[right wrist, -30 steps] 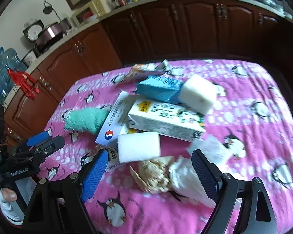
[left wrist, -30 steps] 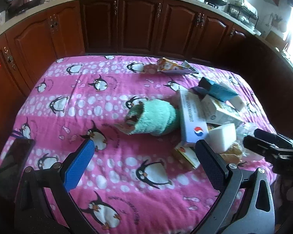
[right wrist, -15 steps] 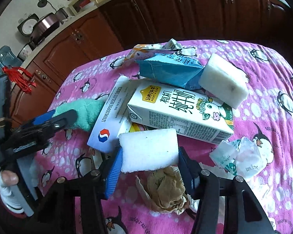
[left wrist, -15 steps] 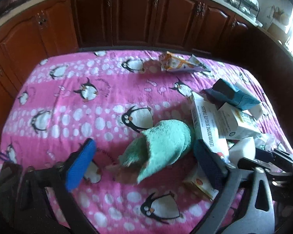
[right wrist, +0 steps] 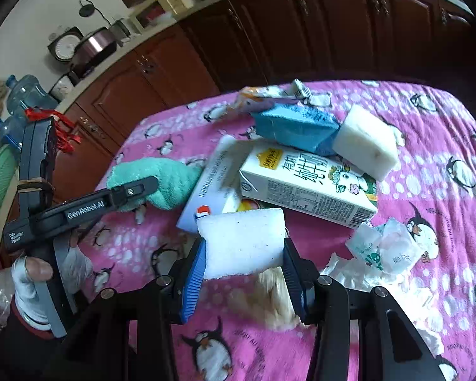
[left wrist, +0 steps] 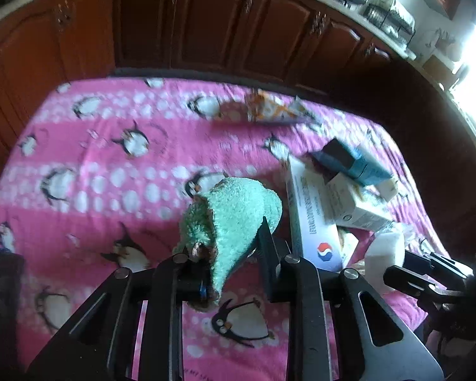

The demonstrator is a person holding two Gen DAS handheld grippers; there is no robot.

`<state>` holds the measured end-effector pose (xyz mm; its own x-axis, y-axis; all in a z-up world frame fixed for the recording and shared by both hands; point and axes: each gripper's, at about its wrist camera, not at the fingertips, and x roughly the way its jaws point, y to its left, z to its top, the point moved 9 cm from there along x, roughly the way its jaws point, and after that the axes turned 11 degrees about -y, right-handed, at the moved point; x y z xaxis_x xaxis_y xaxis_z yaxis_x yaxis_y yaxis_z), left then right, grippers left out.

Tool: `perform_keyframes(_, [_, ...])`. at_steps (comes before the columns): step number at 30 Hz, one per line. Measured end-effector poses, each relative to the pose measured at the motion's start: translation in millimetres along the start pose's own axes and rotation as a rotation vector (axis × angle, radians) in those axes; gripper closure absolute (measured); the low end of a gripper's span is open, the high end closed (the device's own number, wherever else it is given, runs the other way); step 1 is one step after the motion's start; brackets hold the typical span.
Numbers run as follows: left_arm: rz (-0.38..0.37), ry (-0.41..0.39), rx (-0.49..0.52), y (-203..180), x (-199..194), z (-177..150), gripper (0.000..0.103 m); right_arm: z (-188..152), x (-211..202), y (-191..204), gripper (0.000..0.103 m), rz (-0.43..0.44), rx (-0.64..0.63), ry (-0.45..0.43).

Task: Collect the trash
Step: 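Grasp the green towel bundle with left tool while right tool grasps white sponge, then carry the green bundle and white sponge with both tools over the white bucket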

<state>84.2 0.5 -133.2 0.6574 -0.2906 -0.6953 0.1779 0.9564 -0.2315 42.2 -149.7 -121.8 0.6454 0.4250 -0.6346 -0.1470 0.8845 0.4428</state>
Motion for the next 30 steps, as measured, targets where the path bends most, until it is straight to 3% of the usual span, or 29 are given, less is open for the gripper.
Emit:
perform_keyframes(9, [-0.027,-0.083,0.050,-20,-45,26,0.081,15,-37,-2,0.058,-0.009,-0.003,-0.079])
perform_keyframes(17, [-0.105,-0.099,0.125,-88,-54,29,0.081,25,-74,-30,0.058,-0.087,0.012,-0.140])
perform_keyframes(23, [-0.185,-0.083,0.212,-158,-49,26,0.081,30,-116,-76,0.058,-0.188,0.054,-0.199])
perform_keyframes(30, [-0.289,-0.045,0.322,-245,-37,15,0.081,22,-178,-159,0.058,-0.334,0.162,-0.262])
